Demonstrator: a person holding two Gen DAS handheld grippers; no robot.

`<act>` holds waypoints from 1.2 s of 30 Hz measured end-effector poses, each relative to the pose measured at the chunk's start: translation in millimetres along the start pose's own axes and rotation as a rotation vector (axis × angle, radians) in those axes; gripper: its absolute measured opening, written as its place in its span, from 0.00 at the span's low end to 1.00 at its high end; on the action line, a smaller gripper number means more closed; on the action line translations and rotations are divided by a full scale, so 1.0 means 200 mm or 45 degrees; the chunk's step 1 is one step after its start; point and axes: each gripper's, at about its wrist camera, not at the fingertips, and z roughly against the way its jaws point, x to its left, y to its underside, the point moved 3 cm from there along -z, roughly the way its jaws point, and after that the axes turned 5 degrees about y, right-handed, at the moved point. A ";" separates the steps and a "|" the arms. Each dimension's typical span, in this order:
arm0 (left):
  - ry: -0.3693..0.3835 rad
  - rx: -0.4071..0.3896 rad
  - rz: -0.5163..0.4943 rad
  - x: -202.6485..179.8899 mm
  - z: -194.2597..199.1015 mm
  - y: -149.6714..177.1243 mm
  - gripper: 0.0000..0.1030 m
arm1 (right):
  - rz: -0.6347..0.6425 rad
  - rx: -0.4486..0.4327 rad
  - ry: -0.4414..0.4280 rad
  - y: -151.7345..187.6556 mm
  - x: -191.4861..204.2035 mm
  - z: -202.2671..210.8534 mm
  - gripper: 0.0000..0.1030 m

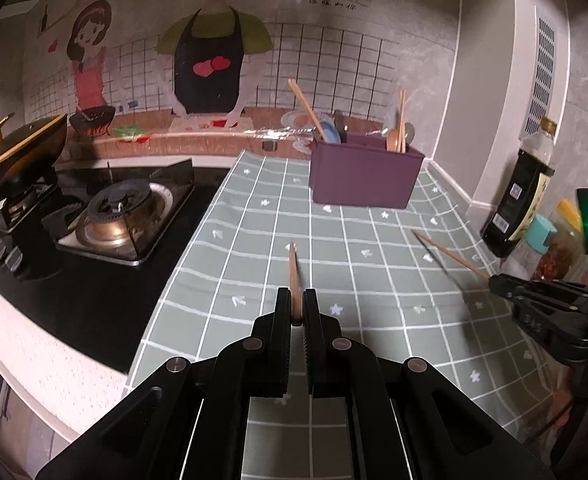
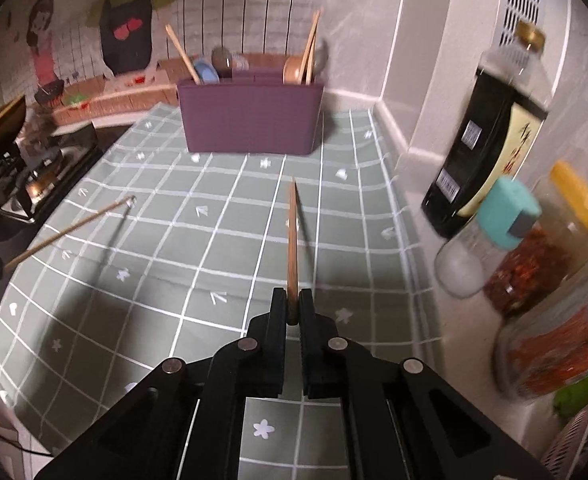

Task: Organize utensils
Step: 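Carry both chopsticks into the purple holder and open both tools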

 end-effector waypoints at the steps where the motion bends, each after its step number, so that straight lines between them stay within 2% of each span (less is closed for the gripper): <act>1: 0.003 -0.007 -0.007 0.00 0.01 -0.02 0.05 | 0.005 -0.025 0.000 -0.02 -0.01 0.04 0.05; 7: 0.088 -0.024 -0.044 -0.03 0.04 -0.23 0.05 | 0.006 -0.153 -0.006 -0.19 -0.07 0.22 0.05; 12: 0.181 0.002 0.018 0.00 0.00 -0.47 0.05 | -0.020 -0.263 0.013 -0.43 -0.13 0.32 0.05; 17: 0.264 -0.017 -0.021 -0.04 0.03 -0.74 0.05 | -0.069 -0.310 -0.015 -0.69 -0.20 0.39 0.05; 23: 0.394 -0.132 -0.046 -0.11 0.16 -1.13 0.05 | -0.085 -0.440 -0.055 -0.99 -0.24 0.59 0.05; 29: 0.480 -0.345 -0.035 -0.13 0.25 -1.51 0.05 | -0.079 -0.580 -0.067 -1.29 -0.26 0.82 0.05; 33: 0.519 -0.425 -0.006 -0.14 0.21 -1.70 0.04 | -0.078 -0.609 -0.079 -1.49 -0.26 0.88 0.05; 36: 0.527 -0.446 -0.005 -0.15 0.12 -1.81 0.04 | -0.066 -0.604 -0.072 -1.61 -0.26 0.85 0.05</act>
